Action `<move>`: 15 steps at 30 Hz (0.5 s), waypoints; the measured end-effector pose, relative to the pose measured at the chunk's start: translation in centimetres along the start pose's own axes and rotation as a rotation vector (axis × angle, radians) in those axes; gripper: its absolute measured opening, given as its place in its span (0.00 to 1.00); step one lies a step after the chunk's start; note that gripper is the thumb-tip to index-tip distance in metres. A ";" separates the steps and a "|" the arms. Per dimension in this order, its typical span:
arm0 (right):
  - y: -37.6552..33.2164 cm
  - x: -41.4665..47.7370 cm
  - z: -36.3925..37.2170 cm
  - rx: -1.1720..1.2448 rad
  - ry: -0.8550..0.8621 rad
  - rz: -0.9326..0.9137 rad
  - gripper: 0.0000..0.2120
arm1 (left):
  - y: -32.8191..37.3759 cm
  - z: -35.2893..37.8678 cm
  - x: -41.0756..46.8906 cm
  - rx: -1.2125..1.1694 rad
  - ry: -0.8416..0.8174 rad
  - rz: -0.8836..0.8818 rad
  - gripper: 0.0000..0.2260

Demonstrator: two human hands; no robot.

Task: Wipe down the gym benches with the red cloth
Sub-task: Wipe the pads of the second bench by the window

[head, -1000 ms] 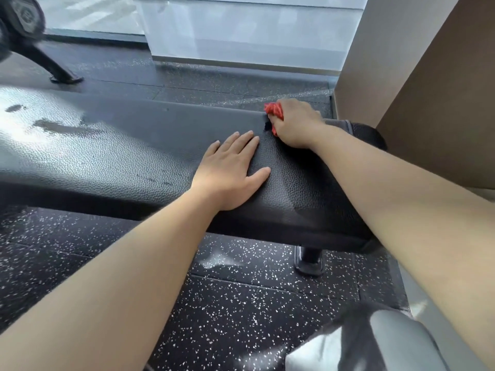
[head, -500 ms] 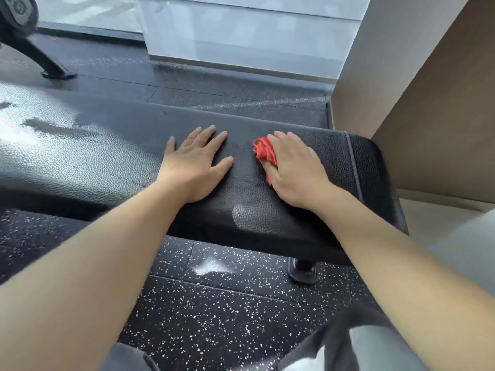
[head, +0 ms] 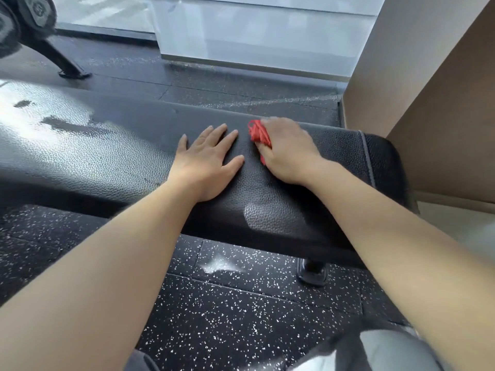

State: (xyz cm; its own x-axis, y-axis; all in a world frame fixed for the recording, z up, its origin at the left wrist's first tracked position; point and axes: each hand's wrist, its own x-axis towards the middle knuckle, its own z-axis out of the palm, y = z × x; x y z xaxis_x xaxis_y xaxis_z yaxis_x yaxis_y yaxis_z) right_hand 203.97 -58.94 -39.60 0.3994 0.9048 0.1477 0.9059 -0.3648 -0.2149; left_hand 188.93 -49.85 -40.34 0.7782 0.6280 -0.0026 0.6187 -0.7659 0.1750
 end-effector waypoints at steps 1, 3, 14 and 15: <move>-0.2 -1.7 -0.1 -0.001 0.001 -0.022 0.24 | 0.0 0.0 0.0 -0.009 -0.001 0.001 0.26; -0.4 -4.3 -0.1 -0.023 0.004 -0.055 0.26 | -0.1 -0.1 -0.1 -0.029 0.003 0.003 0.24; -0.8 5.2 1.3 -0.013 -0.017 0.032 0.21 | -0.1 0.2 0.6 -0.031 0.018 -0.014 0.26; -0.9 5.9 1.2 0.001 -0.025 0.046 0.19 | -0.1 0.2 0.6 -0.031 0.021 -0.013 0.26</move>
State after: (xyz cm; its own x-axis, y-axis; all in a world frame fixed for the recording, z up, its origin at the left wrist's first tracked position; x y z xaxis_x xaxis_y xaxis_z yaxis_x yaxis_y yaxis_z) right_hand 205.35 -53.01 -39.68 0.4367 0.8924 0.1138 0.8867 -0.4056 -0.2217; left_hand 189.31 -49.40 -40.57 0.7671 0.6413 0.0158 0.6252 -0.7529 0.2053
